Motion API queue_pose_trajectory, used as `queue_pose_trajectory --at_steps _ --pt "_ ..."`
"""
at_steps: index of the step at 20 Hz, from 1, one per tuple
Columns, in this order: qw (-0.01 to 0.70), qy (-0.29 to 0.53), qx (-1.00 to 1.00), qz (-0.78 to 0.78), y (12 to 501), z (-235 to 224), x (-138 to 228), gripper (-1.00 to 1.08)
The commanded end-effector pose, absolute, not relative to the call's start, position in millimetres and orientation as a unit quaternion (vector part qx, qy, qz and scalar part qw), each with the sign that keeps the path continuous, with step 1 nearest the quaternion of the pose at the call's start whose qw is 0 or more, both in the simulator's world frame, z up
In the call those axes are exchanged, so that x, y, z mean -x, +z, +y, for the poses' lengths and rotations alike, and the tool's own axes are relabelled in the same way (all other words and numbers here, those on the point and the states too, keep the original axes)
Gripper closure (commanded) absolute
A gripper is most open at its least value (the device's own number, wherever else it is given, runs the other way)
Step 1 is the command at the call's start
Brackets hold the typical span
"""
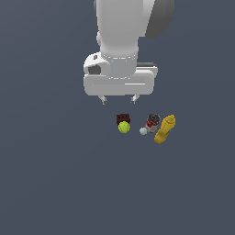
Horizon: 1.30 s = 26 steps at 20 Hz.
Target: Pick up a designated object from a clutter of objects.
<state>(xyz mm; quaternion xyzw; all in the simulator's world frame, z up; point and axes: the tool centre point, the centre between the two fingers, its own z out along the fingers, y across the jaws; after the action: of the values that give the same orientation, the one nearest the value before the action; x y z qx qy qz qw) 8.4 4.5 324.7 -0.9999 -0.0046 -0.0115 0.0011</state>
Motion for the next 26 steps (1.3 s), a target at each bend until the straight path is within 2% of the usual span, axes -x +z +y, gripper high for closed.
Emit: queue_pose_trajectory --at_steps 1,9,17,26 --pt "0.001 -0.012 1.0 -0.005 325 4 -8 -0.92" --pt "0.014 -0.007 0.999 -0.028 318 30 -9 -0.92" --pt "0.014 -0.006 0.999 -0.028 314 34 -9 -0.92" --pt "0.007 -0.005 1.0 -0.029 276 67 -1 -0.92"
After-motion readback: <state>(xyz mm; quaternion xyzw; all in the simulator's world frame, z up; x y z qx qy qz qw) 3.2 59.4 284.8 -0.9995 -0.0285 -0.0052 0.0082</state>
